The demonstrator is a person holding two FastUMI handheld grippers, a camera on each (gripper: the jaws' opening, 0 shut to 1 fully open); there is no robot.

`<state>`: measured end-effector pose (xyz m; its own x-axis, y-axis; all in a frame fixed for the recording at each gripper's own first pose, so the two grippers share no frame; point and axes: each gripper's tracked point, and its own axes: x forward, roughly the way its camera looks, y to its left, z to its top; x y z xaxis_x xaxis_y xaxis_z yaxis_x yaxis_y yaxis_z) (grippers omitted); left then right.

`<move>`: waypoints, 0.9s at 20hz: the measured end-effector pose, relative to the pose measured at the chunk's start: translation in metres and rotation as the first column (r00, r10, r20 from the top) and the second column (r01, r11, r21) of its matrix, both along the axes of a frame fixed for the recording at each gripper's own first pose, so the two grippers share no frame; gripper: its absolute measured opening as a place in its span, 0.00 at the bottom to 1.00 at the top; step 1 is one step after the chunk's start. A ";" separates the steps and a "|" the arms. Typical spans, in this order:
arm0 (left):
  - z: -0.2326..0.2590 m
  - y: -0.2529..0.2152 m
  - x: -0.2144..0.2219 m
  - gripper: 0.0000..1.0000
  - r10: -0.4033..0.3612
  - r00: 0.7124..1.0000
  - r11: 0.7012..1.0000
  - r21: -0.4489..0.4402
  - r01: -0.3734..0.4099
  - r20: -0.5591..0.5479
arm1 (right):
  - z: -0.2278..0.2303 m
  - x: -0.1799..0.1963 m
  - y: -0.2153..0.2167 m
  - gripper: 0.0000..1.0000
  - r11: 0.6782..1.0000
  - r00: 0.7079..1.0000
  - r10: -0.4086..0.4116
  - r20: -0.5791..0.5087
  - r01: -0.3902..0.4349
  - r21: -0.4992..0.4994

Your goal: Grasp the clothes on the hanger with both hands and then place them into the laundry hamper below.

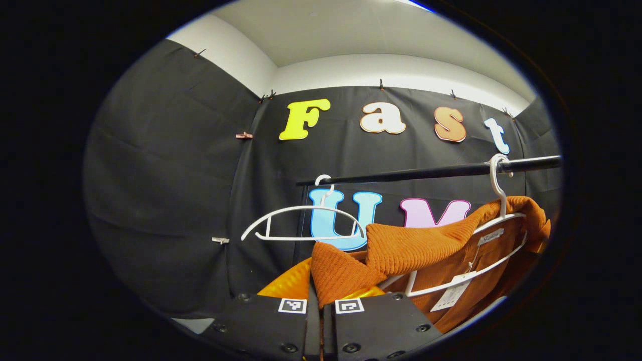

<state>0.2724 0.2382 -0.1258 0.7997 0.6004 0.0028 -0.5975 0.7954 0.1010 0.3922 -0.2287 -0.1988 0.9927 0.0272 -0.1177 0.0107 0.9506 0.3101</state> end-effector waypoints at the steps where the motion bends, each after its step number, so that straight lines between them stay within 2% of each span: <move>1: 0.007 0.001 0.003 0.05 -0.007 1.000 1.000 0.017 0.007 0.003 | 0.002 -0.001 -0.001 0.17 1.000 1.000 0.013 -0.005 -0.013 0.002; 6: 0.030 0.010 0.023 0.06 -0.032 0.999 0.997 0.067 0.032 0.001 | 0.008 -0.016 -0.002 0.17 0.997 0.997 0.072 -0.024 -0.073 -0.028; 13: 0.035 0.022 0.047 0.06 -0.086 0.995 0.993 0.081 0.091 -0.056 | 0.020 -0.018 -0.006 0.17 0.996 0.996 0.084 0.007 -0.083 -0.007; 16: 0.039 0.020 0.057 0.06 -0.103 0.991 0.989 0.096 0.110 -0.081 | 0.023 0.001 -0.017 0.17 0.998 0.999 0.047 0.006 -0.048 0.035; 17: 0.040 0.021 0.060 0.06 -0.102 0.991 0.989 0.102 0.111 -0.087 | 0.021 0.009 -0.015 0.17 0.997 0.998 0.054 -0.012 -0.053 0.061; 18: 0.040 0.022 0.061 0.06 -0.097 0.991 0.988 0.112 0.107 -0.094 | 0.016 0.017 -0.010 0.17 0.994 0.995 0.094 -0.038 -0.091 0.068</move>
